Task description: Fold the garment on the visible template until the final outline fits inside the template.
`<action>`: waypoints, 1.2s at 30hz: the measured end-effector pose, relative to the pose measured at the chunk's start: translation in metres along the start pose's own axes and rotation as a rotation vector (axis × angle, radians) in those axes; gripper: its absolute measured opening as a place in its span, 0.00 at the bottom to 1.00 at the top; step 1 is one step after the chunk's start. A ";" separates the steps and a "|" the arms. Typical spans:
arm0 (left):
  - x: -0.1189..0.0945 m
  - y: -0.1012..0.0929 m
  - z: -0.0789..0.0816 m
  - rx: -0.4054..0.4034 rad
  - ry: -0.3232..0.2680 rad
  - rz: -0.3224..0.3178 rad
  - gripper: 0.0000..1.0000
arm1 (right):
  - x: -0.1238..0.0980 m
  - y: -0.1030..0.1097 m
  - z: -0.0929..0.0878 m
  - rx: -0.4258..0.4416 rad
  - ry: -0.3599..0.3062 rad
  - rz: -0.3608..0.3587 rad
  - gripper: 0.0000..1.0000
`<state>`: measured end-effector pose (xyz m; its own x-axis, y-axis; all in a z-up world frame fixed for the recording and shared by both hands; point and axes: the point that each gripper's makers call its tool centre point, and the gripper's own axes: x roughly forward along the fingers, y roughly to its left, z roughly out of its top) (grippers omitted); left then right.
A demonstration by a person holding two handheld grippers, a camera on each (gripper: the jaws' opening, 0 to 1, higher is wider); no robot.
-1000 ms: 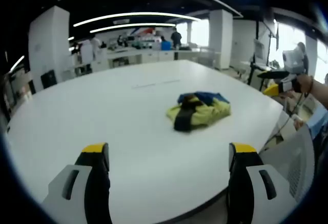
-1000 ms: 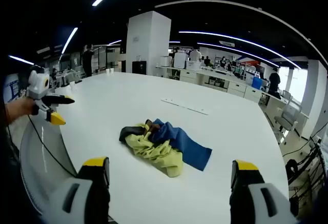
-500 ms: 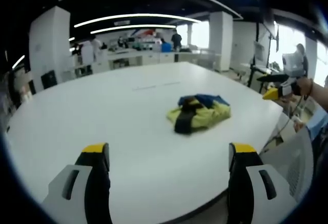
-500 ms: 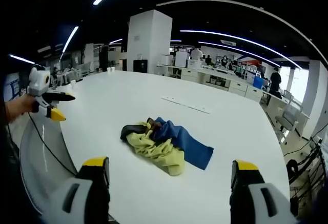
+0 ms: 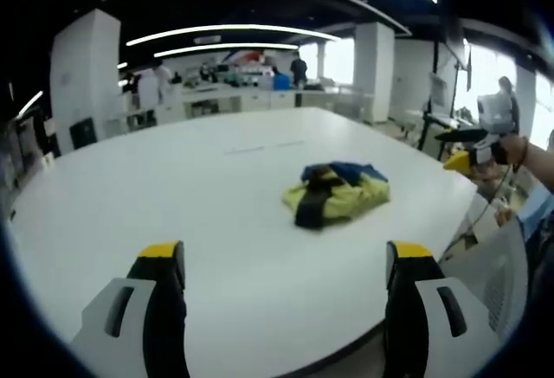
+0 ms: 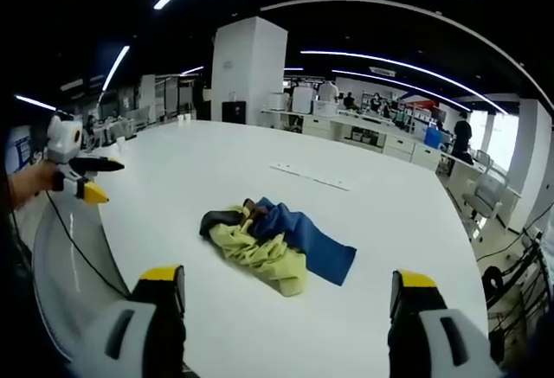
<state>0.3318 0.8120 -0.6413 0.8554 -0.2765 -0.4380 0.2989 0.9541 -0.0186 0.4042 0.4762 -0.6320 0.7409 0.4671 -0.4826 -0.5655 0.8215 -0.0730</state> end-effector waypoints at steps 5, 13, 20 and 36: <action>0.000 0.000 0.002 0.005 -0.003 -0.002 0.93 | 0.000 -0.002 0.000 0.002 -0.004 -0.002 0.99; 0.003 0.003 0.003 0.009 0.000 0.000 0.91 | 0.001 -0.003 0.000 -0.001 -0.009 -0.002 0.98; 0.021 -0.004 0.003 0.028 -0.002 -0.055 0.85 | 0.010 0.000 0.007 0.010 -0.064 0.027 0.91; 0.085 -0.019 0.018 -0.010 -0.053 -0.178 0.70 | 0.062 -0.005 0.017 -0.002 -0.104 0.092 0.72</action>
<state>0.4067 0.7686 -0.6619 0.8105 -0.4466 -0.3789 0.4436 0.8906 -0.1007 0.4593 0.5070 -0.6469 0.7194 0.5722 -0.3938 -0.6335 0.7730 -0.0342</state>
